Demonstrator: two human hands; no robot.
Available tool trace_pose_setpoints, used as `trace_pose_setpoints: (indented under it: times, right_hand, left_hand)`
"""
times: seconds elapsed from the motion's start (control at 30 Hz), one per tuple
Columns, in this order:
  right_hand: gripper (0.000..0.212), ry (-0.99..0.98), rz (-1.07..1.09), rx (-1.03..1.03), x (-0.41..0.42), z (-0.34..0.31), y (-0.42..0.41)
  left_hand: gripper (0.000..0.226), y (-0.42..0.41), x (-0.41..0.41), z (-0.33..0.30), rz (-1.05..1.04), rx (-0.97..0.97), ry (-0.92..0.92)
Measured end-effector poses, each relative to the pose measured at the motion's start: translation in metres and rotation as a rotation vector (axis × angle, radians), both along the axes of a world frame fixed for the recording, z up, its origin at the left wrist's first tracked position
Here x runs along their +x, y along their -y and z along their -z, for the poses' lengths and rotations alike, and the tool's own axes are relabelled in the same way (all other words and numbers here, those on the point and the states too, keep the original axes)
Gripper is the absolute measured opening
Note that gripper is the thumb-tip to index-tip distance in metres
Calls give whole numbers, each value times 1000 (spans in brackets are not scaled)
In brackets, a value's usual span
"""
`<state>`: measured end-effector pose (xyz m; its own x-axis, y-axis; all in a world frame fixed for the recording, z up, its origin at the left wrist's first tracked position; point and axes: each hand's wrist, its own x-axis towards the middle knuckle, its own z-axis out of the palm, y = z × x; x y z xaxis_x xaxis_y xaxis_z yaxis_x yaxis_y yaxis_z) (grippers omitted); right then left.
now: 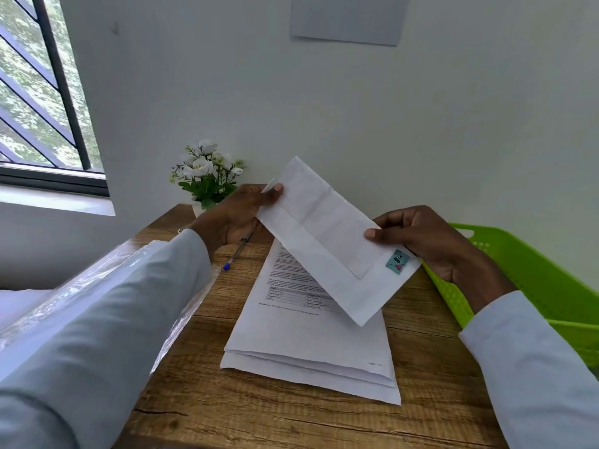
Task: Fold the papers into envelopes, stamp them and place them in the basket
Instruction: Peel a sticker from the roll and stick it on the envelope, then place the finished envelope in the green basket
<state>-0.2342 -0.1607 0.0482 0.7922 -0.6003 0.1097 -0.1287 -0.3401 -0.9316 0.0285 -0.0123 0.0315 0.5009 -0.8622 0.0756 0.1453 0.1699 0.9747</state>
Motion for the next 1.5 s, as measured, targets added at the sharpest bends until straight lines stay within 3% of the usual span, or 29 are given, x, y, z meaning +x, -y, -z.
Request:
trace_pose_setpoints:
  times: [0.13,0.23,0.5,0.63,0.8,0.9,1.07,1.2,1.37,1.5]
  right_hand:
    - [15,119,154,63,-8,-9,-1]
    - [16,167,235,106,-21,-13,5]
    - [8,251,463,199,-93,-23,40]
    - [25,273,566,226,-143,-18,62]
    - [25,114,733,32,-168,-6,82]
    - [33,-46,777,-132,-166,1,89]
    - [11,-472,822,-467,-163,0,97]
    - [16,-628,816,-537,-155,0,97]
    - [20,-738,792,-548,-147,1,94]
    - [26,-826,749,-537,-144,4,90]
  left_hand:
    - [8,17,-9,-7,-266,-67,-48]
    - [4,33,-20,-11,-292,-86,-102]
    - [5,84,-84,-37,-83,-26,-110]
    - [10,127,-137,-41,49,0,-78]
    - [4,176,-202,-26,157,185,0]
    - [5,191,-222,-19,99,291,166]
    - [35,205,-224,-4,19,340,522]
    - [52,203,-231,3,-67,378,1013]
    - [29,203,-244,0,-162,444,1512]
    - [28,205,-244,1,-83,509,1617]
